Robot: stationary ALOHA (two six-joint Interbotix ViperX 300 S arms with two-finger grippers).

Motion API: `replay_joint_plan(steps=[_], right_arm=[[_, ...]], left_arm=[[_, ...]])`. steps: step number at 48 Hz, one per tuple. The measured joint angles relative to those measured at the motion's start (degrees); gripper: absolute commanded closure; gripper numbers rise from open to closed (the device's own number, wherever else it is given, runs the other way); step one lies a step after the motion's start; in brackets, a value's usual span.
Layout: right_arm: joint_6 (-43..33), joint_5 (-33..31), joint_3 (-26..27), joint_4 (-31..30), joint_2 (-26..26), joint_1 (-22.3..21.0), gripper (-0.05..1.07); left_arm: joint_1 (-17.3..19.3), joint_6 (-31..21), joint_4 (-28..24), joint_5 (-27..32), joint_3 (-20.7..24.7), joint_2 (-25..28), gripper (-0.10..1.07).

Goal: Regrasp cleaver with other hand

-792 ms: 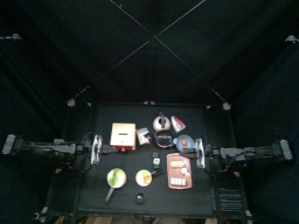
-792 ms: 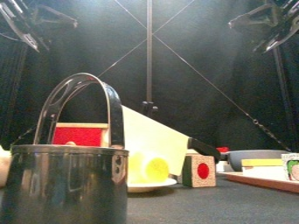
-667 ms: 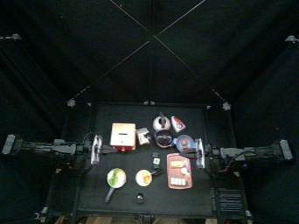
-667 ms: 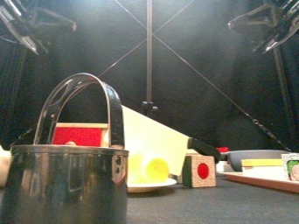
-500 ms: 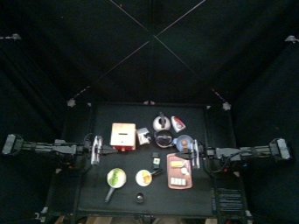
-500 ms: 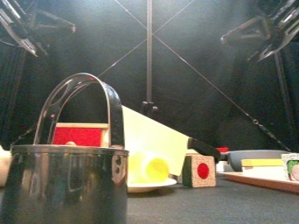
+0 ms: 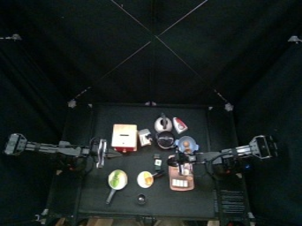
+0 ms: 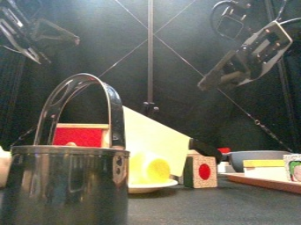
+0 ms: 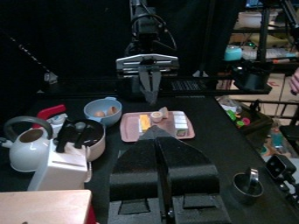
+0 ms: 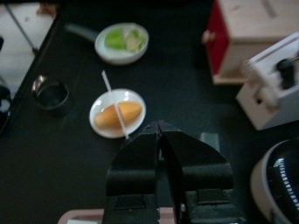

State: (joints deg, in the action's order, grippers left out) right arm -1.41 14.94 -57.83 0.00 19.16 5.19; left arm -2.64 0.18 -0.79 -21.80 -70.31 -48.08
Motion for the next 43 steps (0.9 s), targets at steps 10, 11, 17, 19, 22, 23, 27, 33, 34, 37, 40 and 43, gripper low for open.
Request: replay_joint_plan(steps=[10,11,17,19,22,23,27,33,34,37,40,43], right_arm=[[0.0,-3.69,2.9,0.53,-5.19,2.9,0.78],[0.0,-4.04,3.16,0.7,-5.54,3.08,0.75],[0.0,-5.36,4.39,1.76,-6.86,3.6,0.56],[0.0,-5.54,4.66,2.11,-7.38,3.69,0.5],[0.0,-5.71,4.83,2.37,-8.09,3.69,0.41],[0.0,-5.71,4.83,2.46,-8.35,3.69,0.39],[0.0,-5.71,4.92,2.64,-9.23,3.6,0.32],[0.0,-5.8,5.01,2.72,-10.72,3.69,0.3],[0.0,-5.71,5.01,2.72,-10.99,3.69,0.3],[0.09,-5.71,5.1,2.72,-11.51,3.69,0.3],[0.09,-5.8,5.27,2.64,-12.04,3.6,0.3],[0.09,-5.8,5.62,2.46,-12.66,3.52,0.3]], left_arm=[[-1.05,0.0,-0.35,0.0,0.0,0.62,0.46],[-1.05,-0.09,-0.35,0.0,0.09,0.62,0.44],[-1.14,0.0,-0.35,0.0,0.0,0.97,0.34],[-1.05,0.09,-0.44,0.0,0.0,1.14,0.32],[-1.14,0.09,-0.44,0.0,0.0,1.67,0.3],[-1.14,0.09,-0.44,0.0,0.0,1.76,0.3],[-1.14,0.09,-0.53,0.0,0.0,2.55,0.29],[-1.05,0.09,-0.53,0.0,0.0,3.34,0.29],[-1.14,0.09,-0.62,0.0,0.0,3.34,0.29],[-1.14,0.09,-0.53,0.0,0.0,3.34,0.29],[-1.14,0.09,-0.62,0.0,0.0,3.34,0.29],[-1.14,0.09,-0.62,0.0,0.0,3.34,0.29]])
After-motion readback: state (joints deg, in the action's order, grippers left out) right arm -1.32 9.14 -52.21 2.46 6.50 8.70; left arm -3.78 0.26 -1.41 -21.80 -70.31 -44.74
